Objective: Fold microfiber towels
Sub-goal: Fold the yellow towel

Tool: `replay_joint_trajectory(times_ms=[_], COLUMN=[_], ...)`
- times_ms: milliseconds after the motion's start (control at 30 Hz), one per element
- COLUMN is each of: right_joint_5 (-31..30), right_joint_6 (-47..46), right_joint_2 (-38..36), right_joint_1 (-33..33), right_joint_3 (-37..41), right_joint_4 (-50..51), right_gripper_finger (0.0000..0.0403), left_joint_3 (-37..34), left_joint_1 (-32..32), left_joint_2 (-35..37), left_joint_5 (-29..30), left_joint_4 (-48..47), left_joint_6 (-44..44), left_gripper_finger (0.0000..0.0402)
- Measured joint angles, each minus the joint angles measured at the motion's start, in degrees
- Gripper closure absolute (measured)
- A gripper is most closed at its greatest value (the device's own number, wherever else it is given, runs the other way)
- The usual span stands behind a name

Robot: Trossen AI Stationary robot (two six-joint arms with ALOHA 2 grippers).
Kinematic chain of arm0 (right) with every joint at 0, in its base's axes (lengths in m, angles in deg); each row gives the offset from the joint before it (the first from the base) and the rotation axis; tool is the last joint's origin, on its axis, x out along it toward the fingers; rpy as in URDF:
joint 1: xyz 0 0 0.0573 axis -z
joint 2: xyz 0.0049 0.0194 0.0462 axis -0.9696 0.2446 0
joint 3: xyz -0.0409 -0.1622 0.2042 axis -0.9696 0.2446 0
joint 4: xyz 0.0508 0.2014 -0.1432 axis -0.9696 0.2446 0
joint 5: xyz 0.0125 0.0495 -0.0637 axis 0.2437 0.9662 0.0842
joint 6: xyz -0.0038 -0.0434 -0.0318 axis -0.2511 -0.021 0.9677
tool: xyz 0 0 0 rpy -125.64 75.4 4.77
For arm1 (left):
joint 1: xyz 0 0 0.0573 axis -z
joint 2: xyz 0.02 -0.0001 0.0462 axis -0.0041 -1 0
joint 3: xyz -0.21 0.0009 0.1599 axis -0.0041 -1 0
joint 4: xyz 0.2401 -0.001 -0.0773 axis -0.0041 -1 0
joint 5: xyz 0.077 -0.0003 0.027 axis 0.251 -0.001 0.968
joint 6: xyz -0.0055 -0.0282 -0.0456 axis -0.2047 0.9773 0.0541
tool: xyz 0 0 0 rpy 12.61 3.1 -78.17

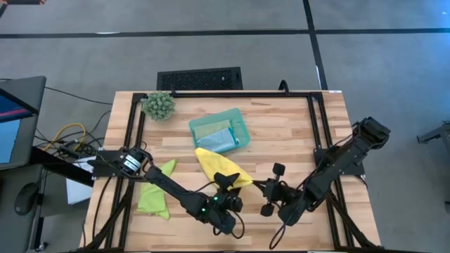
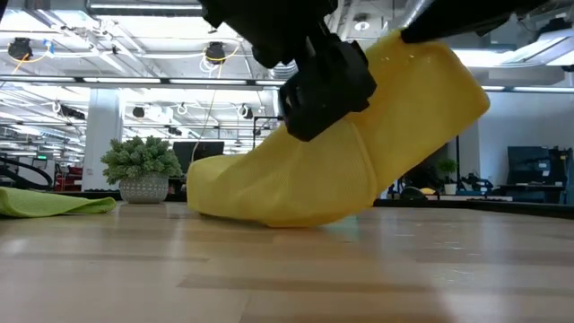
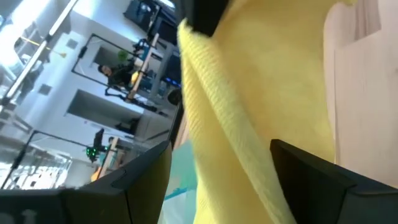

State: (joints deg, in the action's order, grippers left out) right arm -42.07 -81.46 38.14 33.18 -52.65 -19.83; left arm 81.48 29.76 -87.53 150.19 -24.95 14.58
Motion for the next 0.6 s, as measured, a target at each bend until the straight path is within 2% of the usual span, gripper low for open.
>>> replay_joint_trajectory(times_ms=[167,267,367,467,600], right_joint_5=[-0.87,-1.26,-1.26,-1.26,-1.26], right_joint_6=[-2.22,-2.23,-2.25,-2.25,-2.25], right_joint_2=[-0.26,-0.26,-0.26,-0.26,-0.26], right_joint_1=[-0.77,-1.18,-1.28,-1.23,-1.25], right_joint_3=[0.00,0.00,0.00,0.00,0.00], right_joint_4=[2.33,2.38,2.50,2.71,2.72], right_gripper_finger=[0.0389,0.0390,0.0390,0.0389,0.0389], left_joint_3=[4.73,7.11,9.05,9.90,9.90], left_joint_1=[-0.72,-1.65,-2.71,-3.13,-2.95], left_joint_2=[0.00,0.00,0.00,0.09,0.34], left_joint_5=[-0.97,-5.72,-10.23,-10.69,-10.82], left_joint_4=[-15.87,-24.81,-33.09,-37.92,-39.76], left_joint_6=[11.09,18.10,24.25,27.89,28.03], left_gripper_finger=[0.0139,0.0155,0.0183,0.0221,0.0278])
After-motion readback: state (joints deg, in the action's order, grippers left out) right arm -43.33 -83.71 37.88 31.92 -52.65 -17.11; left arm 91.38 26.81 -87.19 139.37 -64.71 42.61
